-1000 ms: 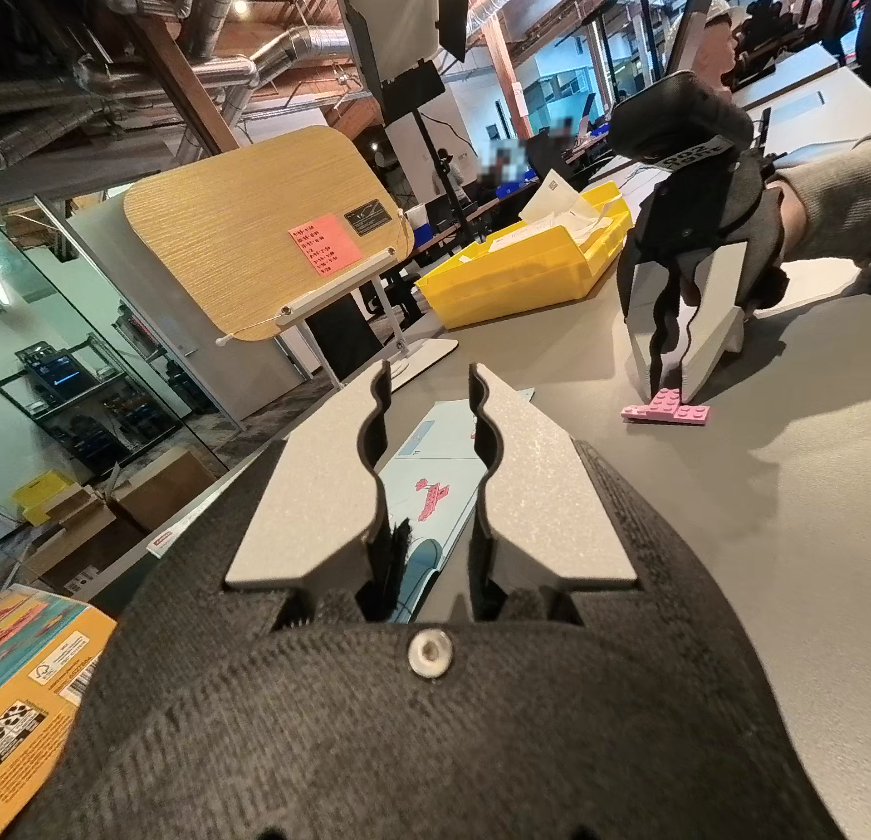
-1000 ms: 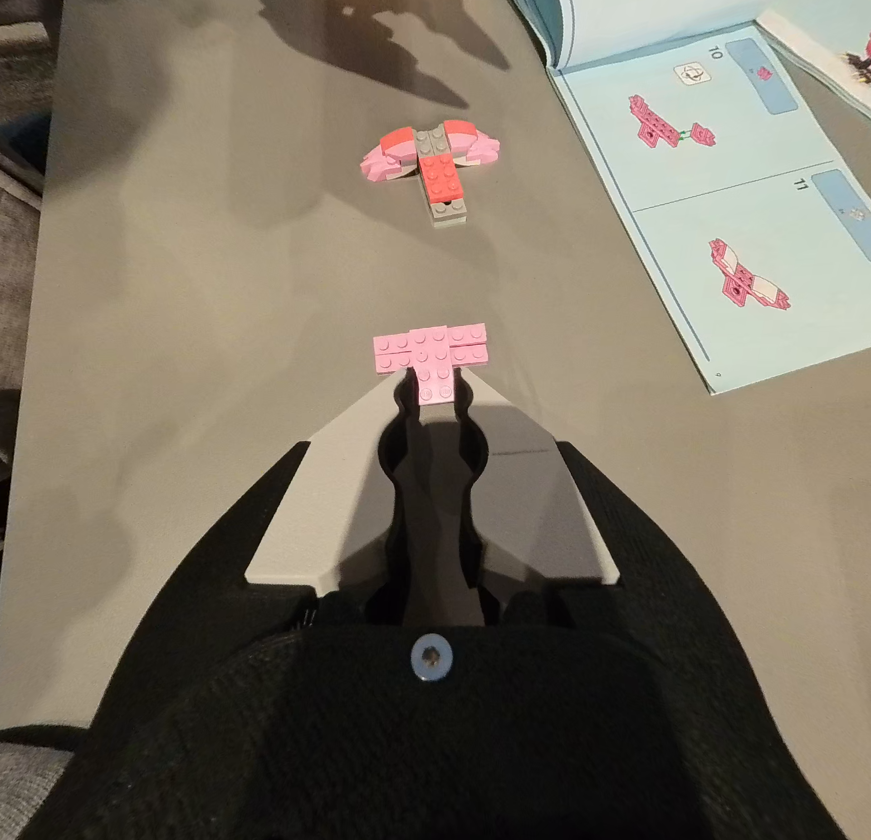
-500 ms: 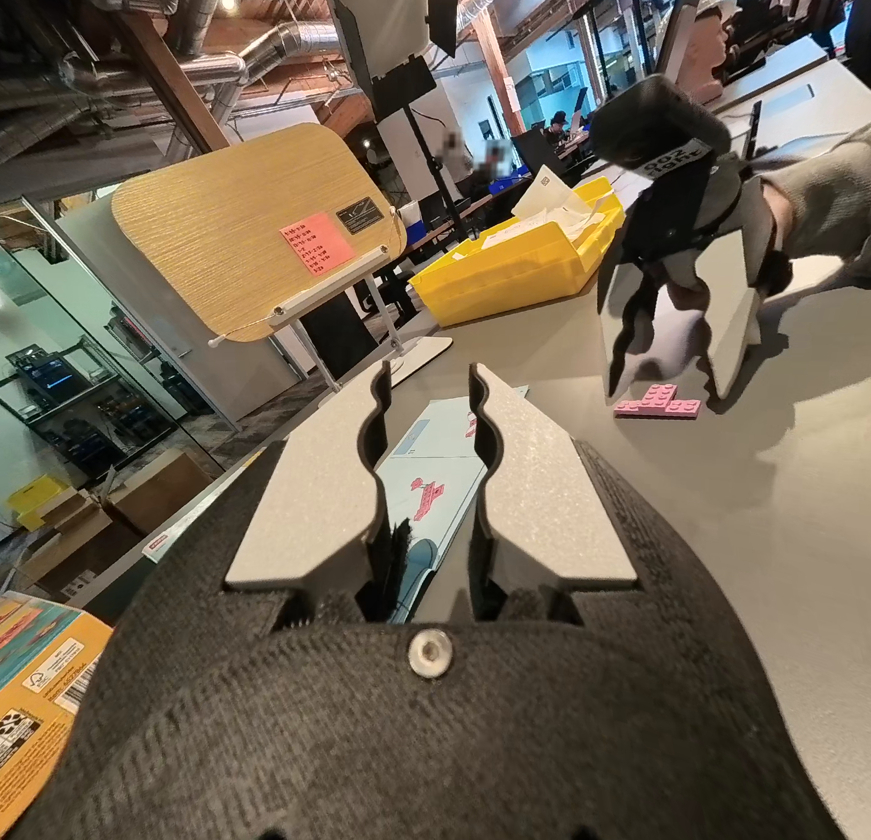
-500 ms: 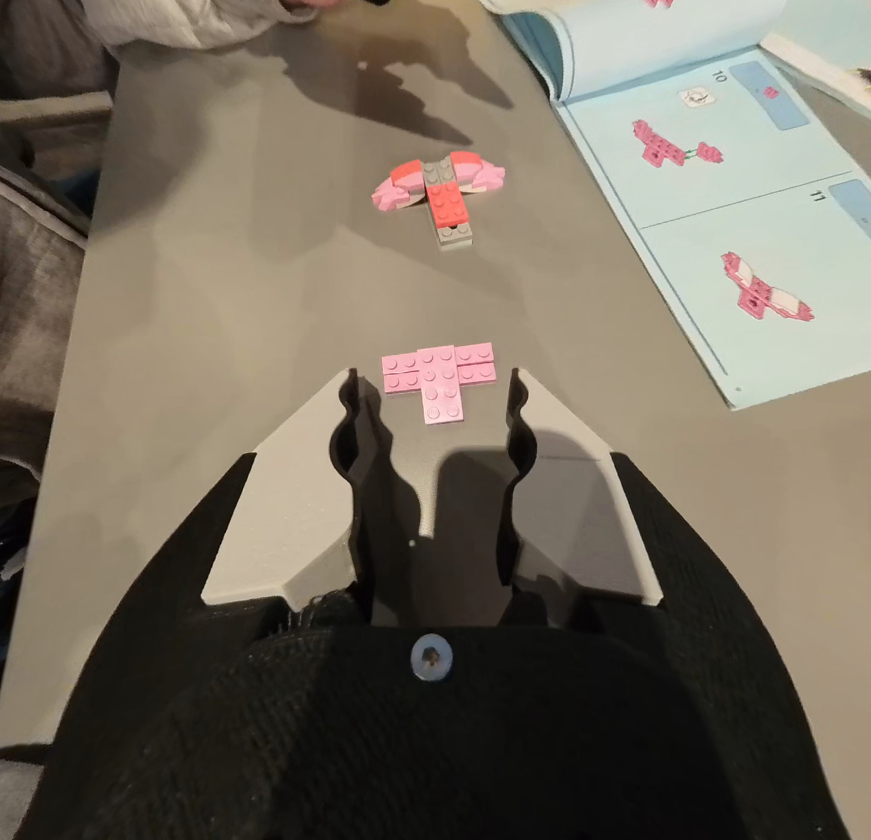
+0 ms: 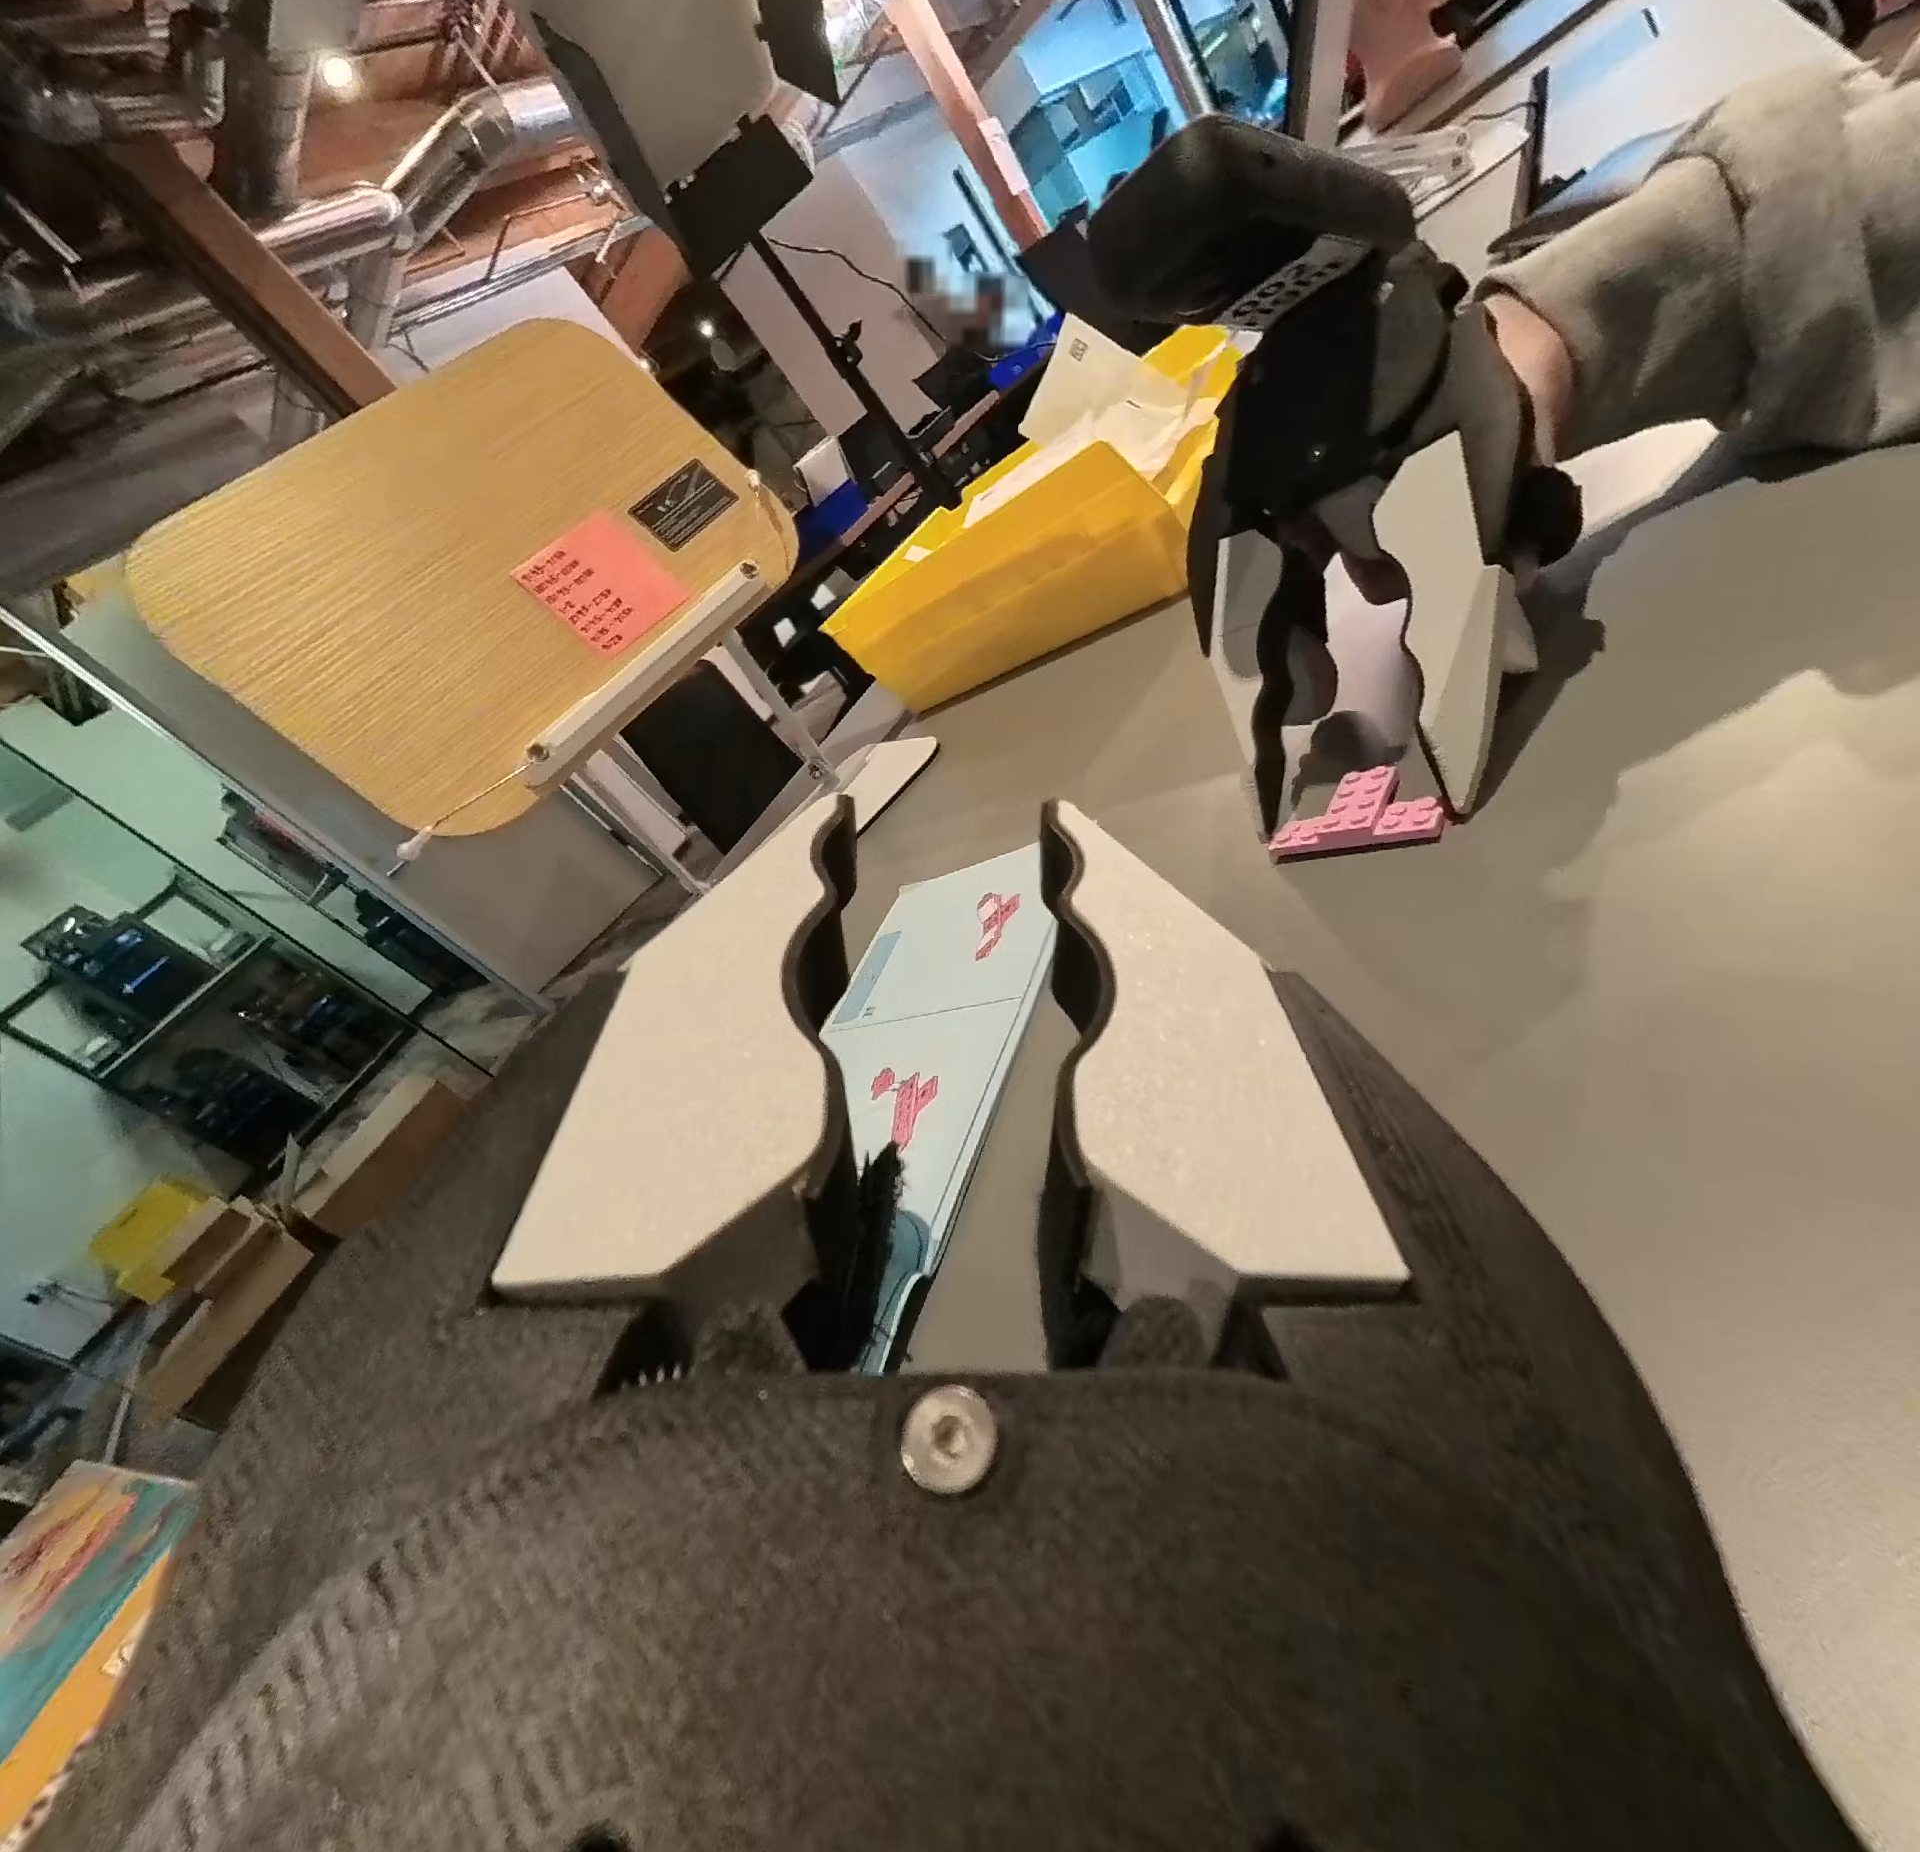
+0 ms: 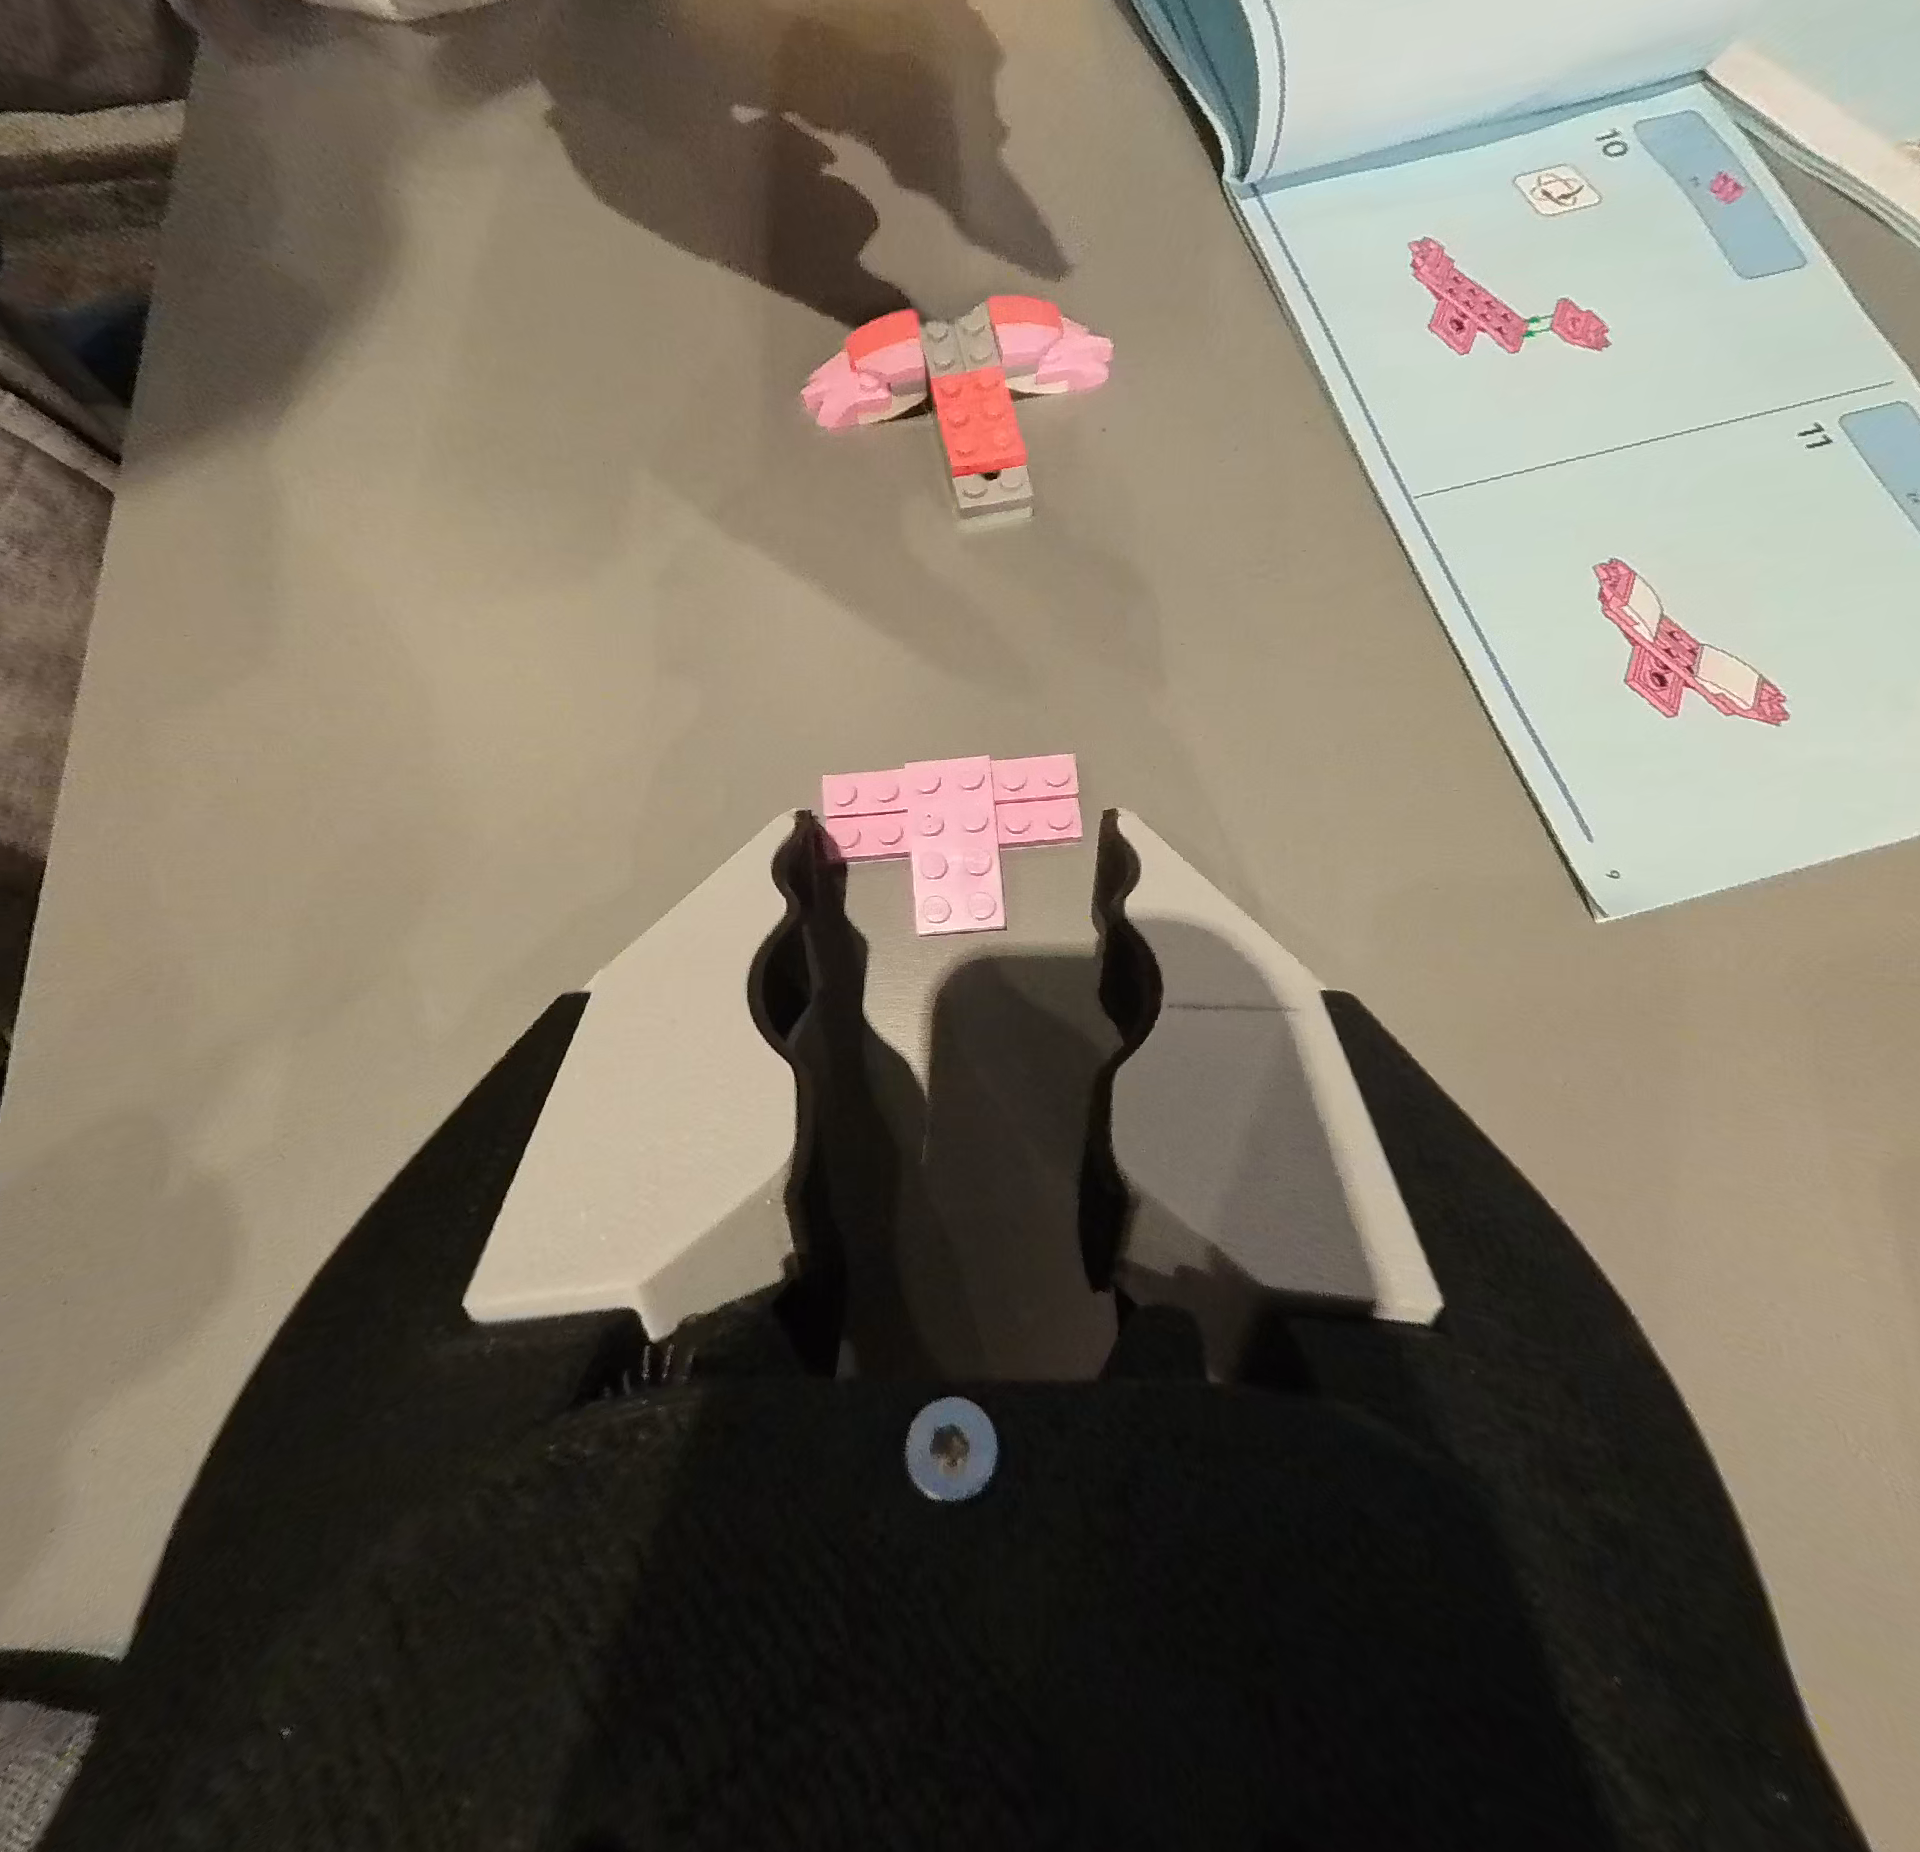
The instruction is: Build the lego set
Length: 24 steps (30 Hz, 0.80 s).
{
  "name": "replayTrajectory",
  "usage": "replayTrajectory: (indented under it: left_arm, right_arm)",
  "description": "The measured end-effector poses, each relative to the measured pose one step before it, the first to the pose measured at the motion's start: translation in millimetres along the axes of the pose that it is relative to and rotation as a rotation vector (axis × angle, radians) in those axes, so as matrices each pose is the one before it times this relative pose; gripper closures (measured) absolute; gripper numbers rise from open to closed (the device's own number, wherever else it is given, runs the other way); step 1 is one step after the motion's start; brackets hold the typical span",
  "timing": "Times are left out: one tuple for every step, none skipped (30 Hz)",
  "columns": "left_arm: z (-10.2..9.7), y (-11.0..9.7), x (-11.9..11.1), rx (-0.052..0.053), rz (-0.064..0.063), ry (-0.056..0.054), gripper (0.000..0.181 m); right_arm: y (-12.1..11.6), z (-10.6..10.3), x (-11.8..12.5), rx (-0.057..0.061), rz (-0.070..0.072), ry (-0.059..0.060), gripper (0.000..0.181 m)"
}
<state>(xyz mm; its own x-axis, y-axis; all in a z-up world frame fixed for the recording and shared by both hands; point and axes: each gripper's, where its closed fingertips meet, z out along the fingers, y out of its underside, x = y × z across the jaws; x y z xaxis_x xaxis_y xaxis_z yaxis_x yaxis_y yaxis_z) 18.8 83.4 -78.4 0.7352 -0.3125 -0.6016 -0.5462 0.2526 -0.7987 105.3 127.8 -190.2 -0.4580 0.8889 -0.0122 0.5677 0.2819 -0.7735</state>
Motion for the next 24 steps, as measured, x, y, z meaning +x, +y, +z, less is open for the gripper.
replayTrajectory:
  left_arm:
    - [0.24, -0.06, 1.27, -0.0006, 0.0075, 0.0031, 0.147]
    - [0.25, 0.2, 0.65, -0.0017, 0.0042, 0.0016, 0.147]
    - [0.05, 0.39, -0.05, -0.0019, 0.0005, -0.0001, 0.147]
    - [0.01, 0.25, -0.17, -0.0008, -0.0026, -0.0001, 0.147]
    - [-0.05, 0.21, -0.35, 0.0001, -0.0039, 0.0, 0.147]
    - [-0.01, 0.16, -0.3, 0.0, -0.0036, 0.0, 0.147]
    - [0.03, 0.31, -0.03, -0.0011, -0.0024, 0.0001, 0.147]
    - [0.16, 0.29, -0.02, -0.0016, -0.0007, 0.0002, 0.147]
    - [0.03, 0.15, 0.29, -0.0007, 0.0007, 0.0005, 0.147]
    - [0.13, 0.0, 0.5, -0.0004, 0.0008, 0.001, 0.147]
    - [0.16, 0.12, 0.56, -0.0007, 0.0006, 0.0021, 0.147]
    - [0.23, 0.13, 0.59, -0.0016, 0.0004, 0.0023, 0.147]
    - [0.29, 0.37, 0.73, -0.002, 0.0006, 0.0028, 0.147]
    - [0.31, 0.37, 1.13, -0.0024, 0.0018, 0.0058, 0.146]
    - [0.41, 0.51, 1.99, -0.0033, 0.0035, 0.0095, 0.146]
    - [0.63, 0.48, 3.27, -0.0037, 0.0075, 0.0163, 0.144]
    - [0.53, -0.6, 7.27, 0.0027, 0.0166, 0.0393, 0.138]
    - [-0.19, -3.13, 13.77, 0.0199, 0.0252, 0.0783, 0.128]
    - [-0.68, -5.24, 17.1, 0.0313, 0.0239, 0.0959, 0.119]
    - [0.98, -3.57, 11.29, 0.015, 0.0226, 0.0515, 0.112]
    - [2.22, -0.62, 8.06, -0.0076, 0.0355, 0.0292, 0.108]
    - [3.06, 1.7, 6.77, -0.0231, 0.0506, 0.0191, 0.106]
    - [3.53, 3.89, 3.4, -0.0353, 0.0628, -0.006, 0.108]
    - [3.59, 4.97, 3.67, -0.0399, 0.0743, -0.0081, 0.111]
  right_arm:
    - [0.16, 0.04, -0.33, -0.0006, -0.0059, -0.0005, 0.127]
    - [0.1, 0.1, -0.18, -0.0006, -0.0066, -0.0001, 0.126]
    - [-0.12, 0.25, -0.45, 0.0006, -0.003, -0.0022, 0.126]
    - [-0.23, 0.26, -0.05, 0.0002, -0.0011, -0.0012, 0.126]
    - [-0.34, 0.38, -0.25, 0.0004, -0.0027, -0.0016, 0.126]
    - [-0.41, 0.43, -0.19, 0.0007, -0.0031, -0.0008, 0.126]
    - [-0.46, 0.5, -0.22, 0.0006, -0.0038, -0.0001, 0.126]
    - [-0.43, 0.32, -0.06, 0.0005, -0.0021, 0.0, 0.126]
    - [-0.02, 0.39, -0.24, -0.0005, 0.0016, -0.0033, 0.127]
    - [-0.12, 0.14, 0.2, 0.0002, 0.0038, -0.0005, 0.129]
    - [0.02, -0.1, 0.52, 0.0007, 0.0021, 0.0022, 0.132]
    - [-0.06, -0.11, 0.01, 0.0002, 0.0, 0.0004, 0.133]
    - [0.17, -0.02, 0.0, -0.0003, 0.0004, 0.0005, 0.133]
    - [0.05, -0.05, -0.02, -0.0002, 0.0021, 0.0003, 0.133]
    - [0.09, -0.06, 0.05, -0.0004, 0.0013, 0.0004, 0.133]
    - [0.05, -0.11, 0.0, -0.0011, -0.0009, 0.0002, 0.134]
    - [0.01, -0.12, -0.07, -0.002, -0.0012, -0.0002, 0.134]
    - [0.0, -0.07, 0.04, -0.0025, -0.0004, -0.0003, 0.134]
    - [-0.05, 0.06, 0.16, -0.0048, -0.0004, 0.0005, 0.134]
    - [-0.22, 0.11, 0.4, -0.0065, 0.0003, 0.0018, 0.134]
    - [-1.45, 0.26, 0.08, -0.0027, -0.0003, -0.0005, 0.134]
    - [-2.81, 0.28, -0.37, 0.0026, -0.0006, -0.0036, 0.134]
    - [-3.66, 0.13, -0.9, 0.0034, -0.0012, -0.0064, 0.134]
    - [-4.12, 0.11, -0.8, 0.003, -0.0052, -0.005, 0.134]
